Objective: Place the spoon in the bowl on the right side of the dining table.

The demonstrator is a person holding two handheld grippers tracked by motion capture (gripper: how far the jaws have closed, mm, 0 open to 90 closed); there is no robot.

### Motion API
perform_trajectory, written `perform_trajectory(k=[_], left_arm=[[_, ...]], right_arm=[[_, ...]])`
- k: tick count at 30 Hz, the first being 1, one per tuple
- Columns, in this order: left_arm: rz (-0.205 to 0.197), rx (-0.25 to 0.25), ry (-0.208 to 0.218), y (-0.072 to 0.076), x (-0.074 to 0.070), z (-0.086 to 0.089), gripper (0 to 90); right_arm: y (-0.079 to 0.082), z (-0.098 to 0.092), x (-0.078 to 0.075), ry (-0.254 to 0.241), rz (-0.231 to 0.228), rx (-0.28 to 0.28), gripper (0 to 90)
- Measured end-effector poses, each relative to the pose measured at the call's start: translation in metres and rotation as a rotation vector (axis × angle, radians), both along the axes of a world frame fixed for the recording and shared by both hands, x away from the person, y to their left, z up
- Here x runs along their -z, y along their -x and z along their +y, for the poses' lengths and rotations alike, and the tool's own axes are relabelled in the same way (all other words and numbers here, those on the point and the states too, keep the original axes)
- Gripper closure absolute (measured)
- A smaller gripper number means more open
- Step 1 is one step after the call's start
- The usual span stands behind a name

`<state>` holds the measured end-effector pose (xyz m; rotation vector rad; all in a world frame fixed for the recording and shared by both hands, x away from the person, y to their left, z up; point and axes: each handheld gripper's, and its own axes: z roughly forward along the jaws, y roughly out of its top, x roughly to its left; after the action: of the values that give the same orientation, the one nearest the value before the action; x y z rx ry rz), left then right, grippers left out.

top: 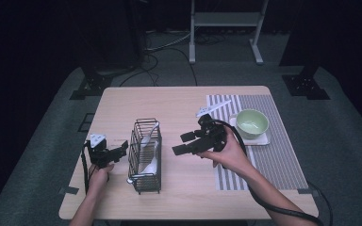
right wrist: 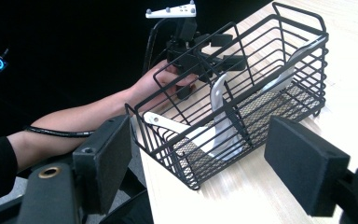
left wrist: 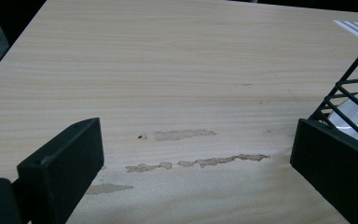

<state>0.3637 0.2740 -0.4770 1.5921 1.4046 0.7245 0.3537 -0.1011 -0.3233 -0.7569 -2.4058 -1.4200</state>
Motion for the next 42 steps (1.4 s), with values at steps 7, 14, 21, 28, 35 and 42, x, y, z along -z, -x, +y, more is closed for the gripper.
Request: perform_trajectory(k=[7,14,21,28,35,42], left_arm=[[0.000,0.001,-0.001,0.000,0.000,0.000,1.6],[0.001,0.000,0.001,0.000,0.000,0.000,1.6],[-0.001,0.003,-0.003,0.000,0.000,0.000,1.6],[-0.001,0.005,-0.006,0.000,0.000,-0.001,1.6],[0.001,0.005,-0.007,0.000,0.000,-0.001,1.6],[0.003,0.005,-0.008,0.000,0.000,-0.001,1.6]], right_arm=[[-0.003,0.010,0.000,0.026,0.013,-0.006,22.2],[-0.005,0.017,0.000,0.030,0.021,-0.007,22.2],[-0.009,0.022,0.001,0.044,0.031,-0.002,22.3],[-0.013,0.029,0.003,0.047,0.048,-0.005,22.6],[-0.017,0.038,0.007,0.058,0.068,-0.009,23.4],[-0.022,0.045,0.011,0.065,0.088,-0.010,23.8]])
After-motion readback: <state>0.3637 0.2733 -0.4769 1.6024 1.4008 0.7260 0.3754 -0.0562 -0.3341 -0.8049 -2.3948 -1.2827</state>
